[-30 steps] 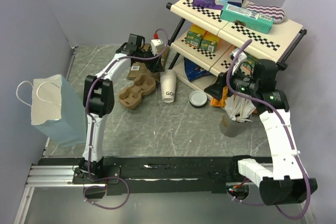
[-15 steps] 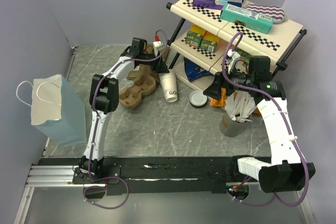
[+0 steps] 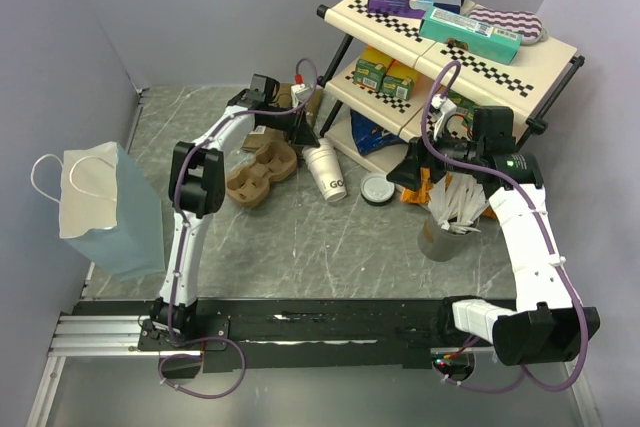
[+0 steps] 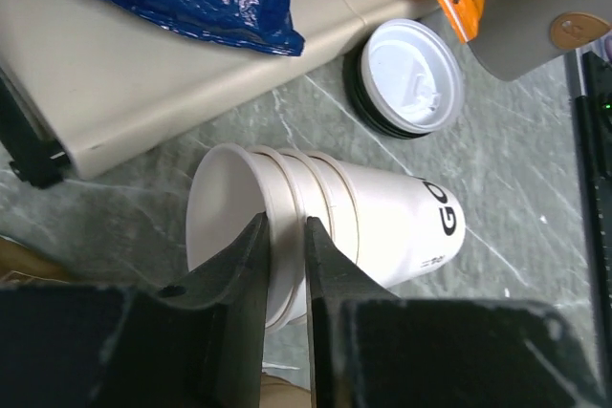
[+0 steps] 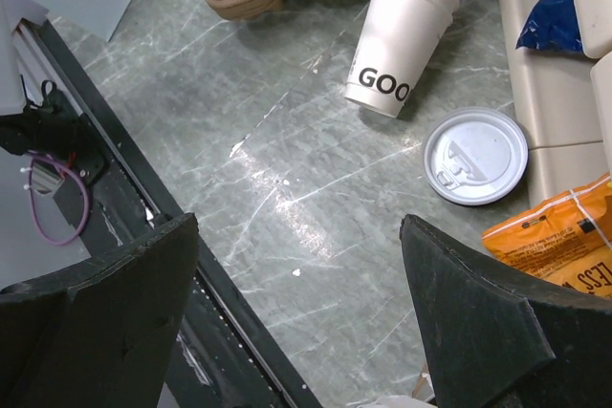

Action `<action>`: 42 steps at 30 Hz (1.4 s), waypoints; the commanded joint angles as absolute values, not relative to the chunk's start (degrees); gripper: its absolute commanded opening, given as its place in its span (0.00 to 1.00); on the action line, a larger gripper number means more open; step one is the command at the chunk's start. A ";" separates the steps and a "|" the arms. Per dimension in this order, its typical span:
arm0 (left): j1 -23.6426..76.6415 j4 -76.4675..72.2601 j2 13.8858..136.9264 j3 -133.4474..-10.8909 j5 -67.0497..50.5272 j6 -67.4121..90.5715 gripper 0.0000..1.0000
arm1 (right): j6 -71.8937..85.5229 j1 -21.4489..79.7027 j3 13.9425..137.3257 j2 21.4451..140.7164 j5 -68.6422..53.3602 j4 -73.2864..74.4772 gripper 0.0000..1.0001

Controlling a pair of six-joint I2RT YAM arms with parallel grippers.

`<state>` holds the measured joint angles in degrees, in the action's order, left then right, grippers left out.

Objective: Pack the takeout coffee

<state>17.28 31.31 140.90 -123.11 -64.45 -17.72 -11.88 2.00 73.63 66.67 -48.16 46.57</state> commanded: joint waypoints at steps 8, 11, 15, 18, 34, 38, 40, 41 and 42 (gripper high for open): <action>17.40 39.98 134.12 -123.31 -66.71 -20.57 0.01 | -12.66 2.11 74.53 64.51 -50.18 45.09 0.92; 17.58 39.65 131.32 -122.87 -64.44 -19.34 0.01 | -12.48 2.11 74.18 63.73 -50.01 44.21 0.92; 19.07 33.50 123.59 -116.03 -53.37 -21.34 0.01 | -12.39 2.11 72.95 62.41 -49.39 42.89 0.92; 21.88 33.48 118.31 -111.98 -45.65 -26.95 0.01 | -12.22 2.20 72.07 61.44 -49.22 41.75 0.92; 33.75 30.68 111.54 -105.47 -22.50 -36.83 0.01 | -12.30 2.28 66.01 53.71 -46.32 39.11 0.92; 33.84 32.59 110.92 -105.82 -23.37 -35.77 0.01 | -11.87 2.20 64.52 52.21 -46.49 38.41 0.93; 33.84 33.74 110.83 -106.35 -24.08 -35.77 0.05 | -11.52 2.20 63.81 51.60 -46.58 37.80 0.93; 33.84 35.40 110.66 -106.61 -25.30 -35.86 0.07 | -11.43 2.20 63.55 51.50 -46.67 37.71 0.93; 33.84 35.68 110.13 -106.70 -25.92 -35.60 0.14 | -11.34 2.28 63.28 51.24 -46.67 37.62 0.93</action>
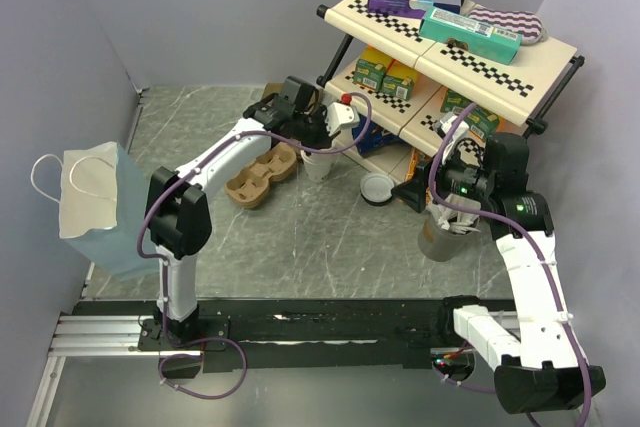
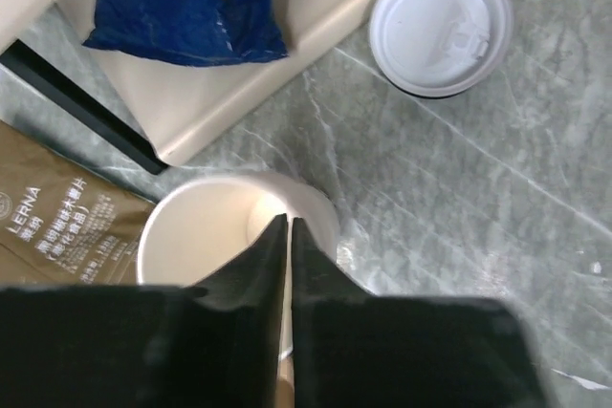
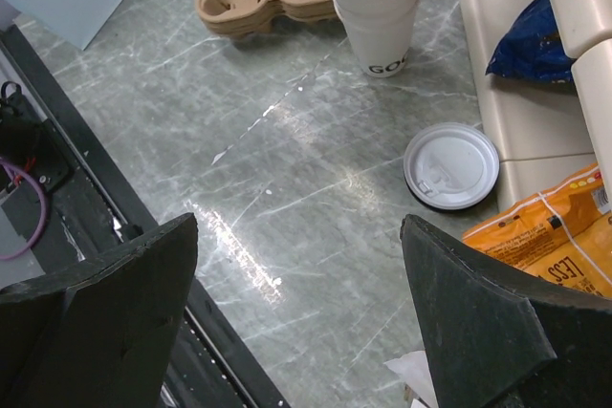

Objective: Pack the takeout coffee

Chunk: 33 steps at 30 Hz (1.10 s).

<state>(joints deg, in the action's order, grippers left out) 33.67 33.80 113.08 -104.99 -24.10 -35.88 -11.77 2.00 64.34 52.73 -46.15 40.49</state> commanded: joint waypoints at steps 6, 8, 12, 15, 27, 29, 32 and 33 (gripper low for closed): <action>34.01 34.89 106.79 -104.94 -25.67 -29.98 0.38 | -11.25 2.20 62.93 50.01 -46.93 36.74 0.93; 34.10 35.42 106.79 -104.77 -24.79 -28.49 0.40 | -11.34 2.20 62.67 49.66 -46.93 36.48 0.93; 34.10 37.09 108.54 -104.85 -23.73 -26.99 0.41 | -11.16 2.20 61.70 48.52 -46.84 36.04 0.93; 34.10 38.14 110.12 -105.12 -23.47 -26.19 0.40 | -11.07 2.28 61.17 48.08 -46.85 36.12 0.93; 34.19 38.85 113.29 -106.52 -22.50 -25.84 0.28 | -5.71 2.29 60.82 49.31 -41.48 32.96 0.91; 34.19 39.11 113.64 -106.61 -22.50 -26.28 0.25 | -5.45 2.20 61.00 49.92 -41.48 32.52 0.91; 34.28 39.46 114.43 -107.31 -22.67 -26.10 0.18 | -5.27 2.20 61.26 50.27 -41.05 31.91 0.91; 34.19 39.90 114.78 -107.84 -22.76 -25.93 0.15 | -5.19 2.20 61.26 50.45 -41.04 31.82 0.91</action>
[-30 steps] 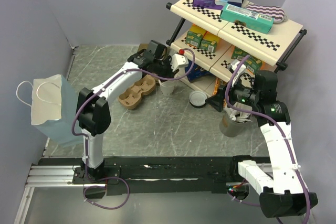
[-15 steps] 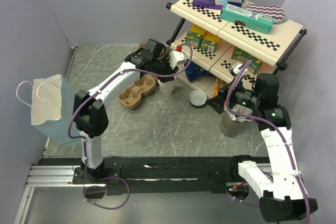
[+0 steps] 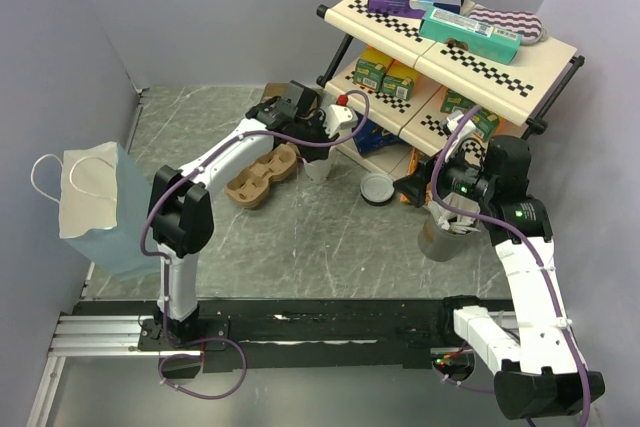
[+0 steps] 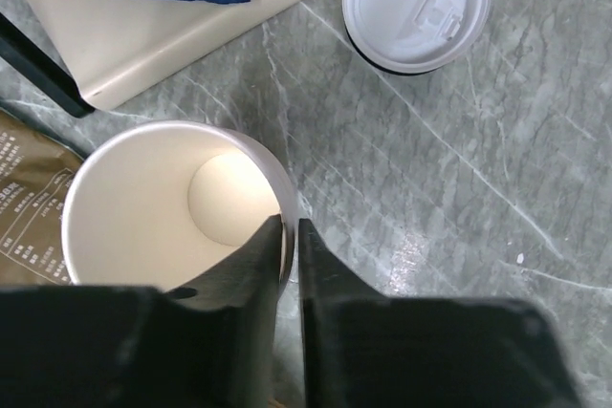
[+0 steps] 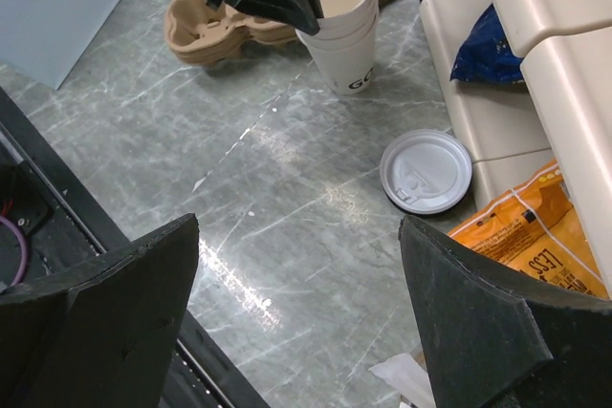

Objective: Pack the takeout coffee

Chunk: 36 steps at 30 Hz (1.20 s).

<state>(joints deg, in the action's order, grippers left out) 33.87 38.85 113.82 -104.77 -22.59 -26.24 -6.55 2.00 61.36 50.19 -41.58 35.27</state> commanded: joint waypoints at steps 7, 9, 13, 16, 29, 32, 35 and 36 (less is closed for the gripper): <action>34.28 41.13 115.23 -110.30 -23.20 -25.58 0.07 | -5.01 2.28 60.73 50.45 -41.22 31.82 0.91; 34.28 41.22 114.87 -110.48 -23.03 -25.66 0.08 | -5.10 2.20 60.65 50.54 -41.22 31.64 0.91; 34.28 41.04 114.26 -110.13 -22.33 -25.58 0.15 | -4.66 2.55 59.33 51.59 -42.01 30.41 0.90; 34.28 41.22 114.43 -110.21 -22.15 -25.49 0.17 | -3.87 3.34 59.15 52.82 -42.19 28.74 0.89; 34.19 39.46 113.64 -109.95 -23.55 -23.03 0.22 | -3.87 8.17 60.03 55.46 -41.13 26.72 0.89; 34.19 39.37 113.47 -109.95 -24.08 -22.68 0.17 | -3.87 8.35 59.94 55.46 -40.96 26.72 0.89; 34.19 39.55 113.64 -110.39 -24.52 -22.67 0.11 | -3.87 8.44 59.94 55.55 -40.78 26.54 0.89; 34.19 39.64 113.64 -110.39 -24.78 -22.59 0.09 | -3.78 8.44 59.94 55.72 -40.78 26.63 0.89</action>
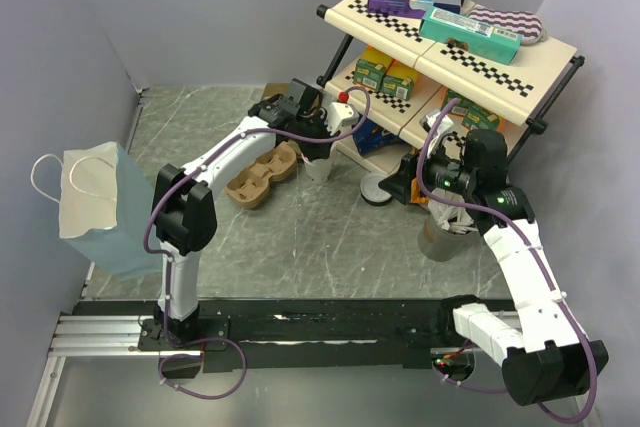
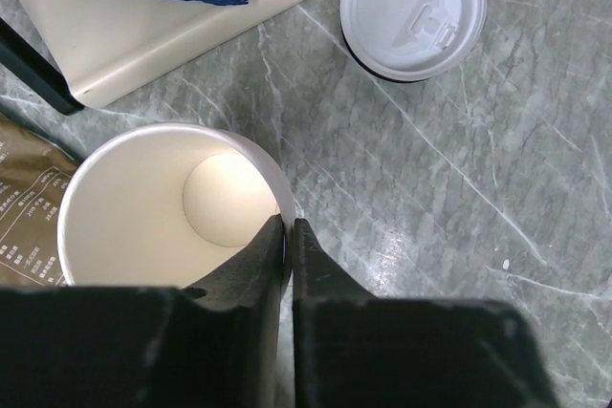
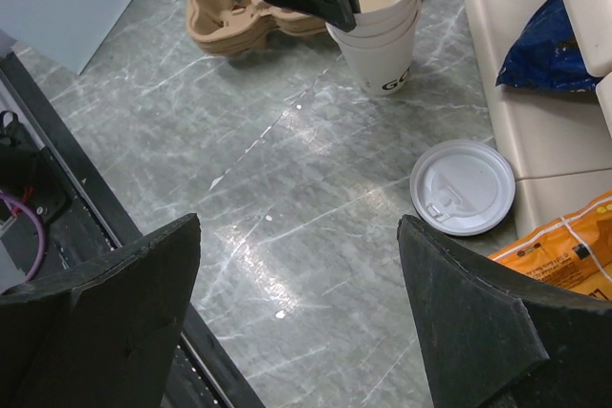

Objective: Pack the takeout coffee

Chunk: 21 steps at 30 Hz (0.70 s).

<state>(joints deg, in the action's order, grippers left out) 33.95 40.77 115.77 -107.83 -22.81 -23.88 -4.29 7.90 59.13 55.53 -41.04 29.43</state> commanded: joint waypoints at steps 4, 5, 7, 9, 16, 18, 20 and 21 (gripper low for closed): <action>34.10 39.55 113.38 -110.48 -25.05 -22.24 0.01 | -3.69 8.53 59.94 55.81 -40.69 26.46 0.89; 34.10 39.46 113.20 -110.48 -24.79 -22.15 0.01 | -3.60 8.53 59.85 55.72 -40.61 26.46 0.89; 34.19 38.68 111.55 -110.04 -21.47 -22.41 0.01 | -3.60 8.61 59.42 55.81 -40.34 25.93 0.89; 34.19 33.68 109.35 -106.20 -17.08 -24.15 0.01 | -3.78 9.49 58.63 55.98 -39.38 25.32 0.89; 32.86 31.89 105.81 -104.85 -12.32 -25.04 0.01 | -1.94 17.83 58.01 59.93 -28.05 18.64 0.88; 31.56 30.69 104.69 -102.33 -15.26 -21.48 0.01 | -0.19 19.33 58.97 61.52 -24.02 16.62 0.88; 27.26 28.56 105.37 -101.42 -19.67 -16.46 0.01 | 3.67 21.18 59.50 64.33 -20.93 14.17 0.88; 26.55 29.70 106.42 -103.25 -22.21 -15.13 0.01 | 7.26 21.79 60.46 65.82 -19.70 13.28 0.88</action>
<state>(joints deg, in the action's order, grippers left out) 31.35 31.40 107.33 -101.91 -15.94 -22.41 -1.04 19.49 57.74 62.17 -28.16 20.75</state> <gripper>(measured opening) 0.029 0.877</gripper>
